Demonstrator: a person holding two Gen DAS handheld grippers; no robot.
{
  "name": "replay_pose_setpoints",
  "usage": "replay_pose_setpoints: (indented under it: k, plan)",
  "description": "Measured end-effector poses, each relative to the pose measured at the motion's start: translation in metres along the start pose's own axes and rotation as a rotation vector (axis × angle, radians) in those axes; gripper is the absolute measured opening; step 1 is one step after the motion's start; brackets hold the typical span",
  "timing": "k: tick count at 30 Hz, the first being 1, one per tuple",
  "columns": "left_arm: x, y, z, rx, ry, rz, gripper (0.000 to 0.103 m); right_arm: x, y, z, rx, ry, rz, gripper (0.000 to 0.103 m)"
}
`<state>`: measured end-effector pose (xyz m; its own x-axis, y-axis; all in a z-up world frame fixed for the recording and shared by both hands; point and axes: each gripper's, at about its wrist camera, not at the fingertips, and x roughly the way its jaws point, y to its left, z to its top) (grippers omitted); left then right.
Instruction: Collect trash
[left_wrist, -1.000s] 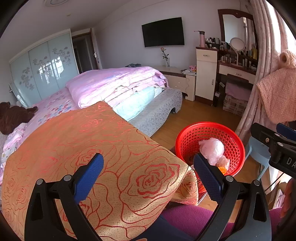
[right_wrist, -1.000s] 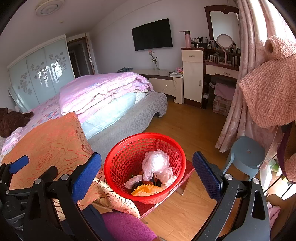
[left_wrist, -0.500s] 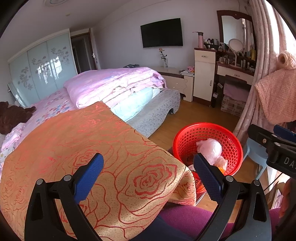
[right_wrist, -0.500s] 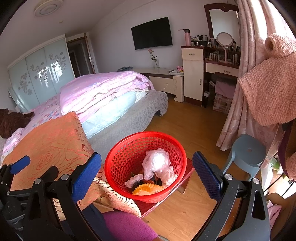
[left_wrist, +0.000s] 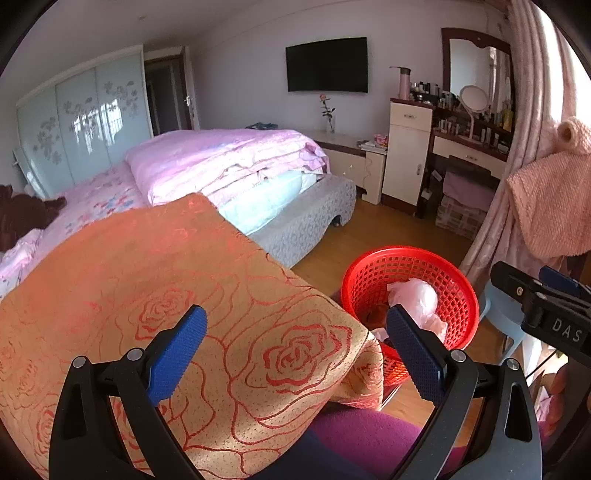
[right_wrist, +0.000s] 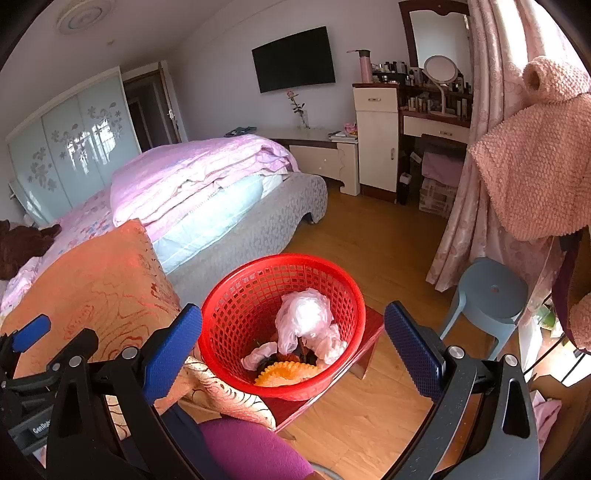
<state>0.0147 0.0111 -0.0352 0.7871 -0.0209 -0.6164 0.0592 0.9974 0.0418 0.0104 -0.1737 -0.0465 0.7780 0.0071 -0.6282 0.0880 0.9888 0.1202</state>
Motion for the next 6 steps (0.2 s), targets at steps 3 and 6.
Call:
replay_pose_setpoints:
  k: [3, 6]
  plan:
    - [-0.001, 0.004, 0.000, -0.013, 0.002, 0.007, 0.094, 0.003, 0.001, 0.002, -0.014, 0.007, 0.002, 0.096]
    - [-0.002, 0.009, -0.001, -0.023, 0.007, 0.028, 0.094, 0.004, 0.009, -0.001, -0.036, 0.011, 0.009, 0.096]
